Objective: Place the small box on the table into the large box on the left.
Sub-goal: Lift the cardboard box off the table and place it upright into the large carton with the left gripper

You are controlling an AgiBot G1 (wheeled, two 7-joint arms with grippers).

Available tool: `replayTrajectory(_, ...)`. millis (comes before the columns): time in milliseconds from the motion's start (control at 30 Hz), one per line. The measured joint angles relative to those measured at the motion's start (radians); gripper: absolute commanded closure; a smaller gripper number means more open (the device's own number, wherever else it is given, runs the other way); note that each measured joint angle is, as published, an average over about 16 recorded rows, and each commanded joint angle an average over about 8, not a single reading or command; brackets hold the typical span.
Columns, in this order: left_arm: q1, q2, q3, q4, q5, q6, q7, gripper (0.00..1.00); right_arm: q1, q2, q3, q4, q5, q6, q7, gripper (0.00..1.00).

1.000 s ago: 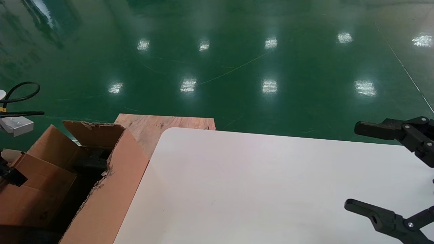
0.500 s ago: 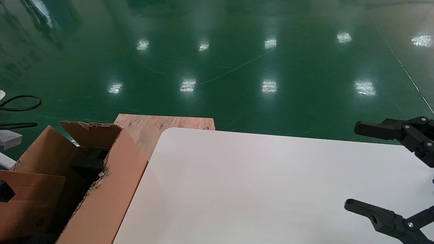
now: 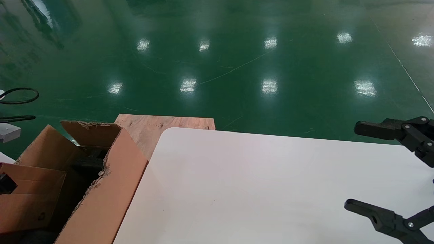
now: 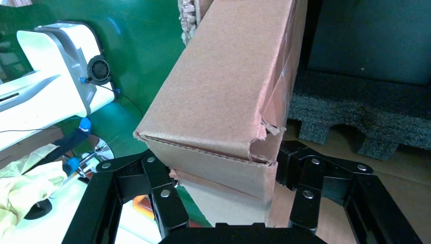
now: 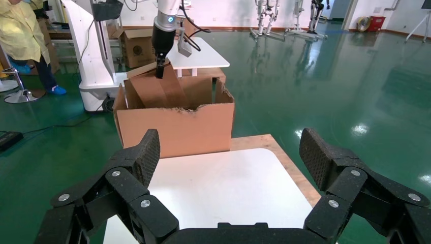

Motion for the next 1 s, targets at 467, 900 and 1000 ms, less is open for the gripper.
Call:
replayTrajectory(467,-0.001,-0.001,0.002,-0.006,0.001,-0.001,0.000,0.00,0.000,0.000,0.000,0.000,0.000,0.000,0.000,0.00)
replayTrajectory(900,-0.001,-0.002,0.003,-0.009,0.004,-0.001,0.000,0.00,0.000,0.000,0.000,0.000,0.000,0.000,0.000,0.00)
replayTrajectory(1000,-0.002,-0.001,0.002,-0.011,0.003,-0.003,-0.001,0.00,0.000,0.000,0.000,0.000,0.000,0.000,0.000,0.00)
